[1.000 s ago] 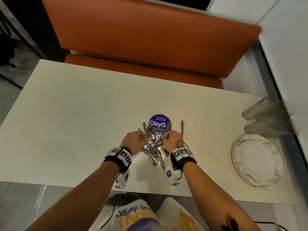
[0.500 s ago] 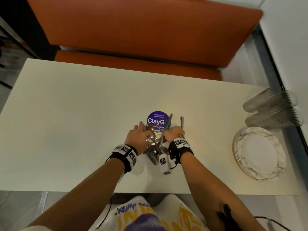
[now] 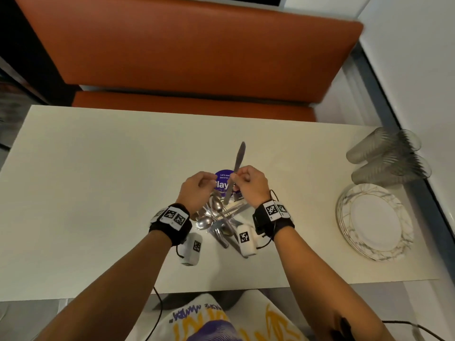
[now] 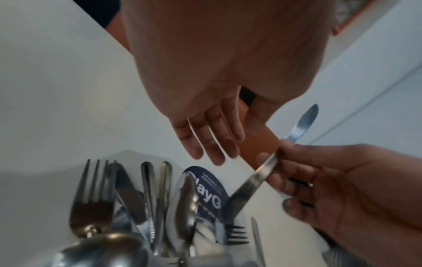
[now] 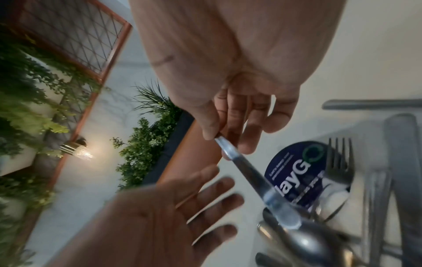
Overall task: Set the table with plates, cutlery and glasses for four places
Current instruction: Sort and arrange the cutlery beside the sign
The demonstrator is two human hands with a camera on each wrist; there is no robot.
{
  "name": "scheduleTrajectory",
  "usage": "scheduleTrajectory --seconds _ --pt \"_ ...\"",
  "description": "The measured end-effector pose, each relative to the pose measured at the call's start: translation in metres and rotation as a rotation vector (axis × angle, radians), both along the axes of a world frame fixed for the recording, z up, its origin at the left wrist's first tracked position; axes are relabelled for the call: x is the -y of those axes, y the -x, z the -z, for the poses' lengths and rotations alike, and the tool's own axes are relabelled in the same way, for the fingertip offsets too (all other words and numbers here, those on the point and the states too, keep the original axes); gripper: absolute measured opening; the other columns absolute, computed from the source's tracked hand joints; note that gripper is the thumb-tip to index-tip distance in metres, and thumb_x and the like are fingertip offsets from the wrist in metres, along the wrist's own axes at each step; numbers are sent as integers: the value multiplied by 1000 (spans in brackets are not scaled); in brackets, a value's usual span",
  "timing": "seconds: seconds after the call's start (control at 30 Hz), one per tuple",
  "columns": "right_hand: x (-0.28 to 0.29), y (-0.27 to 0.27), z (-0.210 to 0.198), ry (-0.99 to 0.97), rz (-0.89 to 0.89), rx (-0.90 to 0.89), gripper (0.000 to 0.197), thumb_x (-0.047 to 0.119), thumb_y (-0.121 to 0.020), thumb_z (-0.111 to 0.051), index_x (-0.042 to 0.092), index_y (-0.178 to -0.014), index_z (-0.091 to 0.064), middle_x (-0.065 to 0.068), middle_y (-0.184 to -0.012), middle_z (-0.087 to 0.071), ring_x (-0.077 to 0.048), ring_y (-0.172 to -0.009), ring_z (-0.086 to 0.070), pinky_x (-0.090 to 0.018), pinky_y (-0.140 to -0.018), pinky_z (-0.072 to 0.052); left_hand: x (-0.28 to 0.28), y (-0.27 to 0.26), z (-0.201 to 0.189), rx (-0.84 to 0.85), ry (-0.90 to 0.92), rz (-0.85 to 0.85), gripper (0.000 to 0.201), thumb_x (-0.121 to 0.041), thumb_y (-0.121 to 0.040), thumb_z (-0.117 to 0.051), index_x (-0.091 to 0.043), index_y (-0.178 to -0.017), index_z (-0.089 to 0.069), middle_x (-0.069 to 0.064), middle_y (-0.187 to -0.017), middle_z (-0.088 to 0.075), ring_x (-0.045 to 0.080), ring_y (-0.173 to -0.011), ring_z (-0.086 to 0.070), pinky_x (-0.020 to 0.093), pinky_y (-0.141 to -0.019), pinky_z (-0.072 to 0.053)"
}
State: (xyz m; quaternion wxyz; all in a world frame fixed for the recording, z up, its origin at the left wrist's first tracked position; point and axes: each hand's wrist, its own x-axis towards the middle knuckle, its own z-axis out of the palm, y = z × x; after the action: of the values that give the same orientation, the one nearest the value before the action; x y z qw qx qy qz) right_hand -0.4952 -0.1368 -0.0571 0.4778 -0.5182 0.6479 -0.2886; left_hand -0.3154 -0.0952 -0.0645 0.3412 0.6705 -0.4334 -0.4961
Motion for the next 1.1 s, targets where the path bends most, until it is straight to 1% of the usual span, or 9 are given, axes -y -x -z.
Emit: scheduleTrajectory --seconds 0.13,0.27,0.37,0.5,0.63,0.73,0.83,1.03,1.1 --pt "-11 -17 0 23 -48 38 10 27 -89 -76 20 -91 -70 0 -83 -76 -16 -79 -74 -32 -74 -61 -3 7 -17 -320 -89 91 22 -8 -97 -61 -13 -117 -69 8 -97 -80 17 -89 -77 24 -80 -59" --pt "-13 -18 2 66 -76 -59 13 32 -91 -72 21 -97 -75 4 -97 -75 -12 -91 -68 -25 -82 -54 -18 5 -7 -208 -59 64 20 -7 -104 -53 -14 -109 -71 4 -70 -69 11 -55 -58 21 -54 -47" --pt "-18 -1 14 63 -161 -185 8 26 -95 -66 21 -99 -72 4 -98 -73 -11 -91 -66 -19 -80 -51 -27 -1 -2 -213 -113 -28 22 -3 -103 -49 -11 -107 -70 3 -69 -64 10 -50 -48 21 -45 -39" --pt "-39 25 47 -69 -538 -575 14 11 -91 -66 23 -96 -71 1 -108 -66 -20 -103 -64 -32 -90 -56 -38 -11 1 -240 -203 -117 19 2 -100 -45 -1 -107 -62 8 -66 -65 15 -43 -52 23 -34 -35" --pt "-57 32 67 15 -728 -812 19 20 -89 -70 27 -107 -65 -1 -121 -56 -25 -112 -56 -43 -93 -54 -47 -15 9 -173 -249 -163 23 -7 -102 -45 -10 -109 -66 3 -69 -60 8 -38 -42 19 -35 -28" --pt "-57 31 67 93 -782 -829 28 23 -91 -67 30 -118 -58 -2 -125 -54 -29 -106 -59 -46 -91 -54 -52 -14 14 -138 -230 -174 23 -19 -106 -48 -9 -107 -68 4 -70 -59 7 -40 -43 17 -35 -29" --pt "-55 29 65 165 -825 -838 30 20 -95 -63 26 -123 -58 -4 -126 -54 -28 -110 -56 -47 -93 -52 -56 -12 16 -116 -218 -154 24 -17 -107 -45 -7 -105 -67 6 -70 -60 12 -42 -44 17 -33 -29" --pt "-48 26 64 191 -868 -861 8 21 -93 -64 20 -101 -65 -4 -119 -53 -26 -115 -50 -42 -96 -44 -54 -9 18 -102 -226 -153 23 -19 -105 -48 -12 -101 -70 4 -74 -68 17 -59 -58 28 -53 -44" --pt "-44 26 61 176 -904 -874 8 24 -93 -64 19 -99 -64 -5 -120 -52 -27 -116 -48 -41 -95 -43 -53 -8 16 -105 -226 -156 23 -19 -106 -48 -12 -101 -70 4 -73 -69 17 -58 -58 28 -53 -45"
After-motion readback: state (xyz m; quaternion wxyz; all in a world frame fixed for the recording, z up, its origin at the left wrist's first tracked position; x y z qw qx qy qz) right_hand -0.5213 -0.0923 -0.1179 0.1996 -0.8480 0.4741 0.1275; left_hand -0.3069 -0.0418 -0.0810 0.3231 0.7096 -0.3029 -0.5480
